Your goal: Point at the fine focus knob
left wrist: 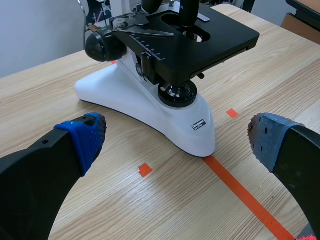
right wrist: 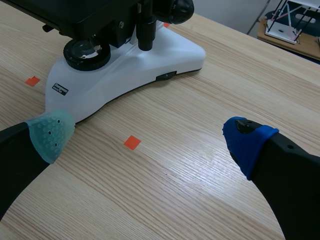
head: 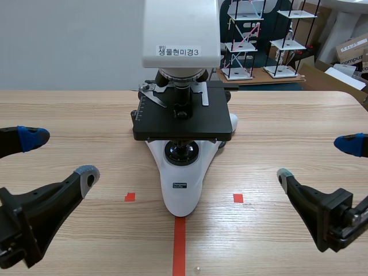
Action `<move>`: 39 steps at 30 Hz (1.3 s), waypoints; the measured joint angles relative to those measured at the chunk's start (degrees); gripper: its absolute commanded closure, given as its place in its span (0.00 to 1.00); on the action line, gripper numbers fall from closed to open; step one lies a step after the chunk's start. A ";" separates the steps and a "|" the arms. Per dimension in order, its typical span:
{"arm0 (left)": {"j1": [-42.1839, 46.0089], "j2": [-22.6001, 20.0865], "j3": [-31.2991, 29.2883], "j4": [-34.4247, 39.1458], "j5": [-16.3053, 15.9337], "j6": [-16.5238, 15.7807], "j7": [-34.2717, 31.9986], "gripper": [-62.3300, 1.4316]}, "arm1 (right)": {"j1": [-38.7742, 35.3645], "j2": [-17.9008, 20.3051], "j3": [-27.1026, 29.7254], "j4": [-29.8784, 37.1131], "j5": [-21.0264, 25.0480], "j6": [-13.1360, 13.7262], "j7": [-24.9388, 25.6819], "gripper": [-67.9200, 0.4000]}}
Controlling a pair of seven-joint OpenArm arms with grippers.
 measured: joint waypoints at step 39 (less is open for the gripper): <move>0.00 0.02 0.00 0.00 0.00 0.00 0.00 0.03 | 9.46 -0.02 -0.04 -9.88 -0.02 -3.23 2.71 0.65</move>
